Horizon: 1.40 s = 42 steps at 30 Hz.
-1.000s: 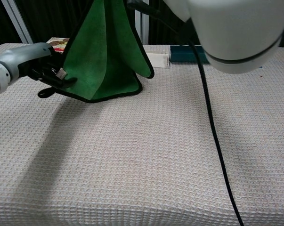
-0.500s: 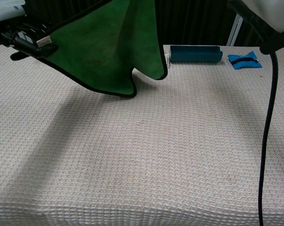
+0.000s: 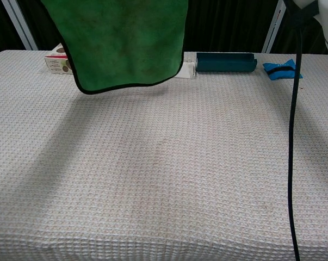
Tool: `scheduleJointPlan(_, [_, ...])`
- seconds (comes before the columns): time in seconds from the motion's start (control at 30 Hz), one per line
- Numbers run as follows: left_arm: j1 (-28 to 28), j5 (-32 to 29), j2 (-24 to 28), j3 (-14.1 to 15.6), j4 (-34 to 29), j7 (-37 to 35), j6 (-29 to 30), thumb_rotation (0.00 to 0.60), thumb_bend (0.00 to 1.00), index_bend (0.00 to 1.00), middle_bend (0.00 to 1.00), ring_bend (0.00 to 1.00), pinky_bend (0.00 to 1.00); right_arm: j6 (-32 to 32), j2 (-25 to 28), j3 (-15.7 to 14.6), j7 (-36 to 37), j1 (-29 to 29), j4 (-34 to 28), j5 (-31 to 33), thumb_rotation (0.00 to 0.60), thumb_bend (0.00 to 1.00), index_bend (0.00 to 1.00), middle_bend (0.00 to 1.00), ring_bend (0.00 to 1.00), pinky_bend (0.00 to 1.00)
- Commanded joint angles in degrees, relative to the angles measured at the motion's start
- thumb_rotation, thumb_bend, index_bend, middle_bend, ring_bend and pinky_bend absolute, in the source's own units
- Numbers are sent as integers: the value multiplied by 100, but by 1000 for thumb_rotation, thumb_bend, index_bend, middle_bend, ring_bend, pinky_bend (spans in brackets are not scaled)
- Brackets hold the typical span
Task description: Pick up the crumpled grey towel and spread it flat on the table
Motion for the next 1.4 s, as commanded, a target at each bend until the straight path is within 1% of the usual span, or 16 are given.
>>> scheduleJointPlan(0.03, [111, 363, 81, 136, -12, -168, 208, 600, 457, 749, 483, 391, 315, -149, 186, -127, 306, -199, -159, -310, 600, 471, 789, 277, 0, 0])
scheduleJointPlan(0.07, [167, 469, 89, 217, -35, -212, 266, 600, 457, 749, 483, 391, 313, -176, 229, -204, 357, -256, -229, -382, 600, 470, 790, 277, 0, 0])
scheduleJointPlan(0.17, [371, 904, 50, 585, -70, -381, 460, 600, 457, 749, 482, 390, 308, -282, 374, -536, 507, -449, -442, -688, 600, 471, 789, 277, 0, 0])
scheduleJointPlan(0.27, [589, 1501, -122, 1110, 98, -451, 726, 600, 457, 749, 482, 390, 305, -363, 527, -989, 676, -688, -680, -1136, 600, 471, 789, 278, 0, 0])
scheduleJointPlan(0.4, [862, 2099, -340, 1693, 346, -521, 1000, 600, 458, 749, 482, 390, 304, -398, 670, -1471, 895, -977, -964, -1587, 600, 470, 789, 279, 0, 0])
scheduleJointPlan(0.47, [1002, 2357, -427, 1955, 475, -538, 1122, 600, 458, 748, 482, 390, 304, -387, 725, -1659, 998, -1116, -1113, -1758, 600, 470, 788, 280, 0, 0])
scheduleJointPlan(0.53, [1109, 2565, -496, 2156, 587, -548, 1211, 600, 457, 748, 482, 390, 304, -384, 788, -1820, 1031, -1230, -1264, -1888, 600, 470, 788, 281, 0, 0])
scheduleJointPlan(0.57, [1168, 2696, -533, 2283, 671, -520, 1248, 600, 457, 748, 482, 390, 304, -382, 837, -1953, 1018, -1308, -1356, -1990, 600, 470, 787, 281, 0, 0])
scheduleJointPlan(0.77, [1454, 3225, -677, 2779, 832, -384, 1434, 600, 458, 746, 481, 390, 304, -534, 1090, -2560, 1076, -1640, -1774, -2389, 600, 470, 784, 281, 0, 0])
scheduleJointPlan(0.87, [1538, 3324, -707, 2925, 807, -309, 1378, 600, 457, 742, 476, 390, 303, -600, 1117, -2760, 1050, -1742, -1799, -2531, 600, 471, 783, 281, 0, 0])
scheduleJointPlan(1.0, [1595, 3426, -789, 3037, 810, -150, 1240, 600, 455, 737, 472, 390, 303, -796, 1107, -2981, 1131, -1846, -1782, -2637, 600, 473, 782, 281, 0, 0])
scheduleJointPlan(1.1, [1624, 3479, -824, 3098, 823, -43, 1146, 600, 456, 736, 471, 390, 303, -908, 1200, -3076, 1245, -1888, -1848, -2735, 600, 477, 778, 281, 0, 0])
scheduleJointPlan(1.2, [1672, 3531, -878, 3133, 898, 51, 1108, 600, 456, 735, 469, 390, 301, -896, 1211, -3169, 1173, -1970, -1812, -2867, 600, 475, 770, 275, 0, 0])
scheduleJointPlan(1.33, [1725, 3528, -932, 3144, 977, 80, 1022, 600, 455, 731, 464, 390, 295, -955, 1021, -3252, 1128, -2053, -1615, -2959, 600, 445, 748, 261, 0, 0])
scheduleJointPlan(1.4, [1739, 3507, -977, 3145, 1014, 118, 939, 600, 454, 722, 459, 390, 291, -966, 828, -3307, 1112, -2111, -1428, -3021, 600, 410, 711, 248, 0, 0])
